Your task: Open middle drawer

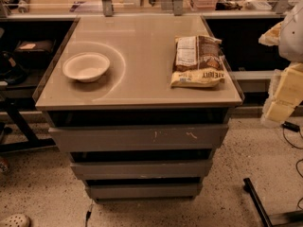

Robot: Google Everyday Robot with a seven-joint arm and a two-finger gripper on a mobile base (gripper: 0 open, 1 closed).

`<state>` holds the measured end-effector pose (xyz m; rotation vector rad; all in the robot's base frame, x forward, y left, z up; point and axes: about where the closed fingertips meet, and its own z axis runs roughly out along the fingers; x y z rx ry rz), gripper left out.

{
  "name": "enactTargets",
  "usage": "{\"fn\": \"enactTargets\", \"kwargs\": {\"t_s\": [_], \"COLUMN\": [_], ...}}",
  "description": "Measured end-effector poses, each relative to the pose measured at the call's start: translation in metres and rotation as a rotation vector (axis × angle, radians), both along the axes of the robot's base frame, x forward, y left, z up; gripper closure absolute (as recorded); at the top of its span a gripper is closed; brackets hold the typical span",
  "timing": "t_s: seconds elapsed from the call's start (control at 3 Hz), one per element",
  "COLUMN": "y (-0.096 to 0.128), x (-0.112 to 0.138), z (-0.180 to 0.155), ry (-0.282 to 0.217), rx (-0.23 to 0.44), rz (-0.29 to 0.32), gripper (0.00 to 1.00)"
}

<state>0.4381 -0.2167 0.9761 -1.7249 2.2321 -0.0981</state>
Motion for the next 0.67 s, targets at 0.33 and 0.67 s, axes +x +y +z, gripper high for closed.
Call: {"fn": "enactTargets", "kwargs": {"t_s": [0.33, 0.67], "y": [0.0, 0.006], "x": [0.0, -0.002], "z": [0.0, -0.011], "ry": [0.0, 0.006], "rx": [0.0, 0.005], "rz": [0.0, 0.008], "gripper": [0.0, 0.0]}}
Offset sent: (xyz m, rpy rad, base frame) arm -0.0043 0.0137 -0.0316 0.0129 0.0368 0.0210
